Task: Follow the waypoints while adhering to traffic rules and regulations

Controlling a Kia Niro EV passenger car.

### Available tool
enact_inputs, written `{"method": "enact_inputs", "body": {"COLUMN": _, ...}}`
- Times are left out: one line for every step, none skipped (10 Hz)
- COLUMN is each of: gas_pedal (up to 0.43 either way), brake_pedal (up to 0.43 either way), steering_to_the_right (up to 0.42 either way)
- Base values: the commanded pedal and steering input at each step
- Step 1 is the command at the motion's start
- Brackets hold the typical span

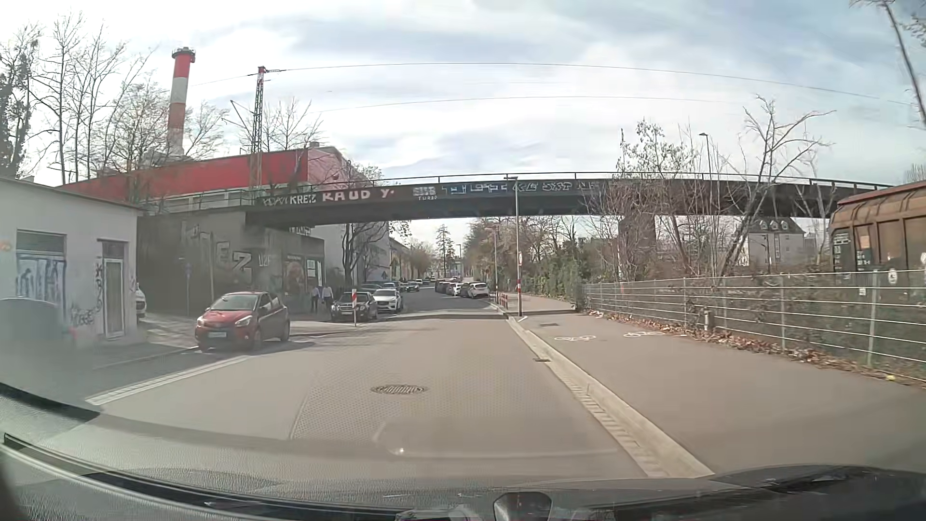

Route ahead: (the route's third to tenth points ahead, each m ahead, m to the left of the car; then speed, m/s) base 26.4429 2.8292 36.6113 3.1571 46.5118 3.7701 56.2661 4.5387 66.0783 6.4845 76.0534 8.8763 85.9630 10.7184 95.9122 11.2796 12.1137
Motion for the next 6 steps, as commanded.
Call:
{"method": "enact_inputs", "body": {"gas_pedal": 0.067, "brake_pedal": 0.0, "steering_to_the_right": -0.005}}
{"method": "enact_inputs", "body": {"gas_pedal": 0.067, "brake_pedal": 0.0, "steering_to_the_right": -0.005}}
{"method": "enact_inputs", "body": {"gas_pedal": 0.067, "brake_pedal": 0.0, "steering_to_the_right": -0.005}}
{"method": "enact_inputs", "body": {"gas_pedal": 0.067, "brake_pedal": 0.0, "steering_to_the_right": -0.005}}
{"method": "enact_inputs", "body": {"gas_pedal": 0.067, "brake_pedal": 0.0, "steering_to_the_right": -0.005}}
{"method": "enact_inputs", "body": {"gas_pedal": 0.059, "brake_pedal": 0.0, "steering_to_the_right": -0.005}}
